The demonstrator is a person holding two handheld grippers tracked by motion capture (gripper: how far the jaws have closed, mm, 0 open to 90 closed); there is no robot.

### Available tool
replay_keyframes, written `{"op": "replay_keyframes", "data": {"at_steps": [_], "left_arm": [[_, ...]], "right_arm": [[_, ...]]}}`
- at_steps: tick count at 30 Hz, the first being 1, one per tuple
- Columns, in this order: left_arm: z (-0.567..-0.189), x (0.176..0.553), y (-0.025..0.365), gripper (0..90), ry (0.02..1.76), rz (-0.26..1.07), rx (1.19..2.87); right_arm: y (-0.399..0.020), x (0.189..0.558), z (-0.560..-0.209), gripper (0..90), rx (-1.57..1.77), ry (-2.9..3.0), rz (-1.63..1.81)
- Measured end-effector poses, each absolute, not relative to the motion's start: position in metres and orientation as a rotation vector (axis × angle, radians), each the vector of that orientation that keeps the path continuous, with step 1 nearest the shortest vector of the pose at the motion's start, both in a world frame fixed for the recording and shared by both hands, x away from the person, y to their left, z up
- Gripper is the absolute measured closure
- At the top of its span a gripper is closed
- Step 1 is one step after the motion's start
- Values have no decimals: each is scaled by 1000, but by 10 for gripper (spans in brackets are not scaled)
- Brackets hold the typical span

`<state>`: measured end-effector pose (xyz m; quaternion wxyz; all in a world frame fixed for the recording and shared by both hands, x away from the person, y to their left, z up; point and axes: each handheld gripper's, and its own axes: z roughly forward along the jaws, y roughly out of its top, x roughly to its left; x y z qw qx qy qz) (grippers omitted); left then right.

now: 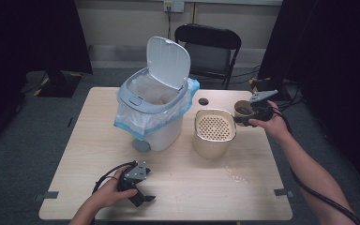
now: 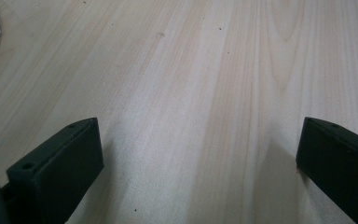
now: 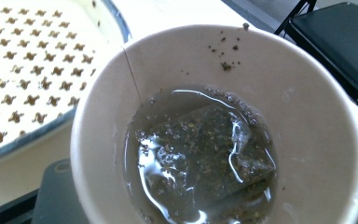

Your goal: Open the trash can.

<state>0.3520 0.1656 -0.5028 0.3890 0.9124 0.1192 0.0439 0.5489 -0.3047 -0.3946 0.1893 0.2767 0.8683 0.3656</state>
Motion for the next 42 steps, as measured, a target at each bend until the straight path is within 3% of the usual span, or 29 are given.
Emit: {"op": "replay_keyframes", "data": {"at_steps": [21, 42], "left_arm": [[-502, 352, 166, 0, 301, 113, 2324], [-502, 352, 166, 0, 304, 114, 2321]], "right_arm": [[-279, 565, -359, 287, 671, 2377, 1012], [-254, 548, -336, 290, 439, 2316, 887]]}}
